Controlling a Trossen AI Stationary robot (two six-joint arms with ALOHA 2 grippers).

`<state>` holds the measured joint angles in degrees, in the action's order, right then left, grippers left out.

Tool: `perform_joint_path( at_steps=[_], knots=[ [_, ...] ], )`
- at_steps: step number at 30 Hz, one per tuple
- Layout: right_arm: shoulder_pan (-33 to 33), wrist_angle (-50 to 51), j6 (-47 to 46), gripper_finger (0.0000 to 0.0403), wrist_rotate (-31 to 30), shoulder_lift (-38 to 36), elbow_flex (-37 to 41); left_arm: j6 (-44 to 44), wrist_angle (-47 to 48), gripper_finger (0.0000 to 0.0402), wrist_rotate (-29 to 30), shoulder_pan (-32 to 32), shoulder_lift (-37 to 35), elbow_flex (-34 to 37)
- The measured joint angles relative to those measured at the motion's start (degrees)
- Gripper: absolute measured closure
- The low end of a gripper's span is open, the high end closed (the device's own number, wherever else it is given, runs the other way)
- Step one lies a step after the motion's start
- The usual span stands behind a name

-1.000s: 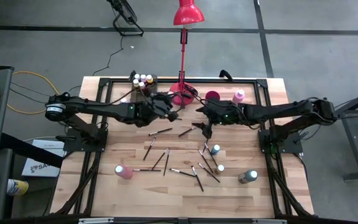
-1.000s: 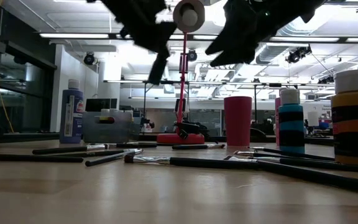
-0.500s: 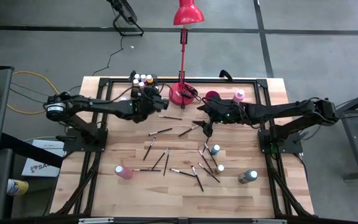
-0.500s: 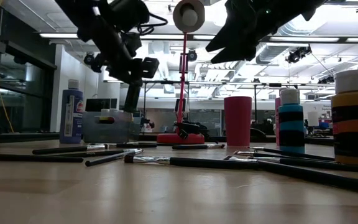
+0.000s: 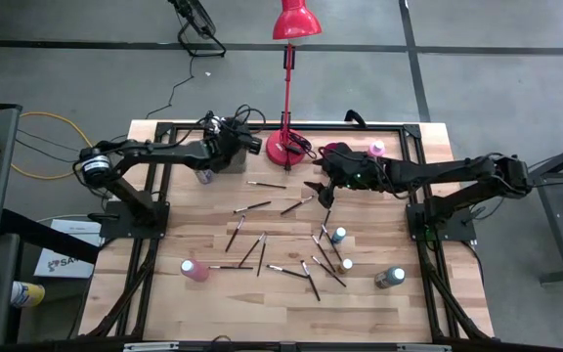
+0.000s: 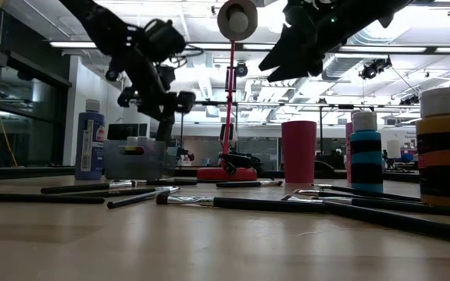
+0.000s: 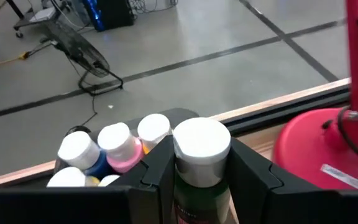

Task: Pick & Place Paint Supplies
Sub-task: Put the small green black paint bottle into the bin

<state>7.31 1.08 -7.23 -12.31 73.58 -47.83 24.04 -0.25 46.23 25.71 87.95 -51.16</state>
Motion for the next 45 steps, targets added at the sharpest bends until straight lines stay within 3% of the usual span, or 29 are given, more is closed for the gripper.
perform_joint_path(
  at_steps=[16, 27, 45],
  knots=[
    [1.9, 0.0, 0.0, 0.0080, 0.2, 0.0, 0.0, 0.2, -0.6, 0.0289, 1.2, 3.2, 4.1, 0.0],
    [1.9, 0.0, 0.2, 0.0082, 0.2, 0.0, 0.0, -2.0, -4.1, 0.0288, -2.8, 7.0, 4.1, 0.0],
    [1.9, 0.0, 0.2, 0.0082, 0.2, 0.0, 0.0, -3.2, -4.3, 0.0286, -4.4, 6.9, 5.9, 0.0]
  ],
)
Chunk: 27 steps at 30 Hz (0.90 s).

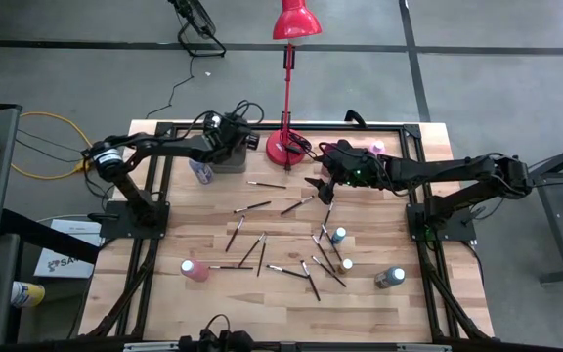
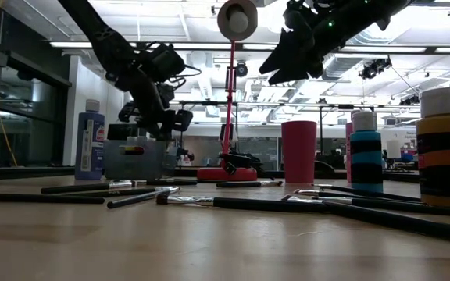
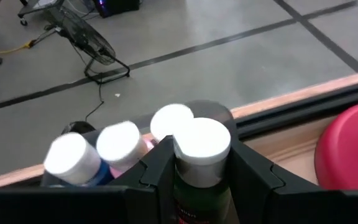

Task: Pick & Place Paint Supplies
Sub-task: Put the small green black paint bottle into the bin, then put the small light blue black paint bottle into the bin

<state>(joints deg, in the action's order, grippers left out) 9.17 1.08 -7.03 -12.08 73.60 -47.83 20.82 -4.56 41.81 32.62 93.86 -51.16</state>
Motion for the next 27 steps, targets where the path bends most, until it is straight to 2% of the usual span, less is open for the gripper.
perform_joint_path(
  at_steps=[7, 18, 23, 27],
  knots=[
    [0.0, 0.0, 0.0, 0.0082, 0.0, 0.0, 0.0, 0.0, 0.1, 0.0280, -0.6, 0.0, 0.9, 0.0],
    [0.0, 0.0, 0.0, 0.0082, 0.0, 0.0, 0.0, 0.0, 0.1, 0.0200, -1.2, 0.0, 0.9, 0.0],
    [0.0, 0.1, 0.0, 0.0082, 0.0, 0.0, 0.0, -0.3, 0.3, 0.0195, -2.0, 0.0, 0.4, 0.0],
    [-0.1, 0.3, -0.2, 0.0082, 0.0, 0.0, 0.0, -4.5, 0.0, 0.0195, -1.9, 0.0, -1.8, -0.7]
  ],
)
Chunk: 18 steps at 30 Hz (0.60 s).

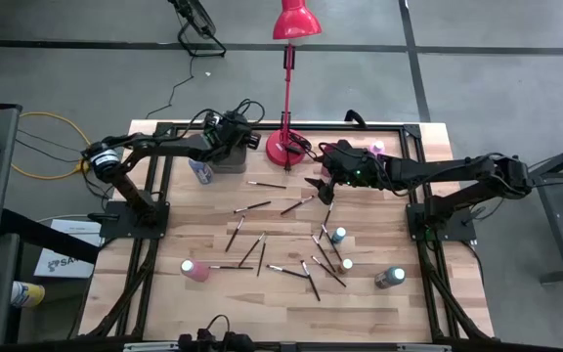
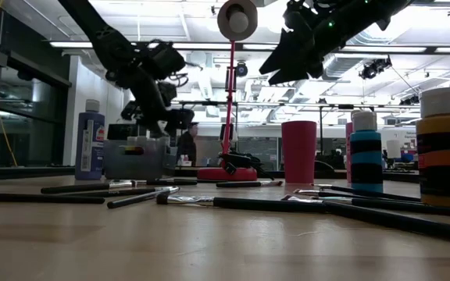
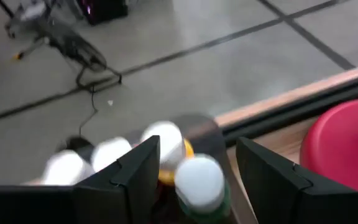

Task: Pick & Place Paint Supplies
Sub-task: Put the small light blue black paint bottle into the bin

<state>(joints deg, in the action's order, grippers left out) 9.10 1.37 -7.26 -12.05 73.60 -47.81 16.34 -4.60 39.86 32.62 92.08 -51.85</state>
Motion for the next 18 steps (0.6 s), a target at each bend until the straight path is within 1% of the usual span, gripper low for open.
perform_joint_path(
  at_steps=[2, 5, 9, 13, 15, 18],
  knots=[
    [0.0, 0.3, -0.2, 0.0082, 0.0, 0.0, 0.0, -2.7, -0.2, 0.0195, -0.2, 0.0, -1.3, -0.5],
    [0.0, 0.8, -0.2, 0.0082, 0.0, 0.0, 0.0, -5.6, 0.6, 0.0195, -2.5, 0.0, -3.9, -0.6],
    [0.0, 1.4, -0.2, 0.0082, 0.0, 0.0, 0.0, -3.3, 5.1, 0.0201, -2.5, -1.3, -7.3, -0.7],
    [0.0, 1.5, -0.2, 0.0082, 0.0, 0.0, 0.0, -3.5, 9.6, 0.0231, -2.7, -2.7, -11.0, -0.8],
    [0.0, 1.8, -0.2, 0.0082, 0.0, 0.0, 0.0, -5.7, 12.5, 0.0251, -3.2, -3.6, -12.9, -0.6],
    [0.0, 4.8, -0.6, 0.0082, 0.1, -0.4, 0.0, -10.5, 12.6, 0.0282, -4.3, -6.2, -15.0, -0.8]
  ],
)
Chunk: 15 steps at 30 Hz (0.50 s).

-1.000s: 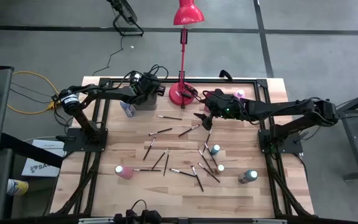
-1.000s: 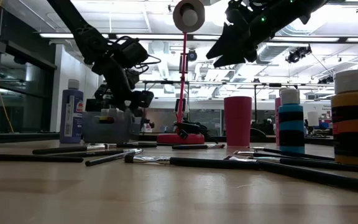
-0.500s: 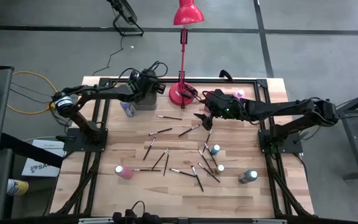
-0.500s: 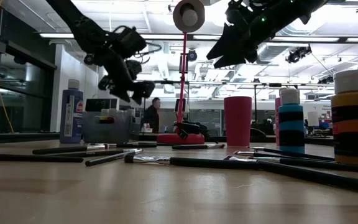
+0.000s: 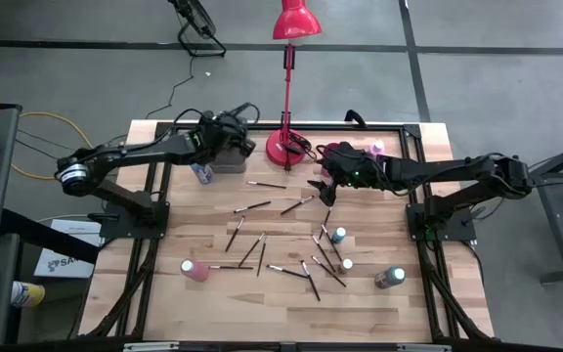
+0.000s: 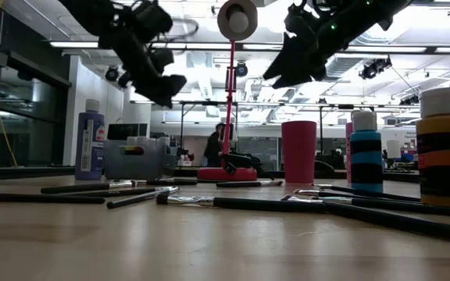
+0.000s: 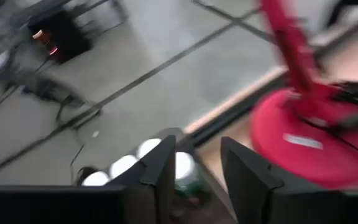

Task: Pick & Place Paint Supplies
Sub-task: Put the small light blue black paint bottle into the bin

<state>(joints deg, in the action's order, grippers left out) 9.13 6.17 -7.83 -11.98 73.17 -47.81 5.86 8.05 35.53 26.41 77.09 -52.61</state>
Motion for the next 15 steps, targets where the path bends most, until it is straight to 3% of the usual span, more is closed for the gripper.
perform_joint_path(
  at_steps=[7, 12, 15],
  knots=[
    [0.0, 18.0, -4.5, 0.0082, 2.3, -4.4, 0.0, -6.2, 1.6, 0.0335, -1.7, -5.6, -3.3, 0.1],
    [-0.5, 33.4, -6.9, 0.0082, 7.4, -8.2, 0.2, -7.0, 2.5, 0.0350, -1.7, -7.5, -3.4, 0.1],
    [-2.7, 36.1, -7.2, 0.0082, 9.6, -10.3, 3.3, -6.1, 2.5, 0.0351, -1.7, -8.2, -3.4, 0.1]
  ],
)
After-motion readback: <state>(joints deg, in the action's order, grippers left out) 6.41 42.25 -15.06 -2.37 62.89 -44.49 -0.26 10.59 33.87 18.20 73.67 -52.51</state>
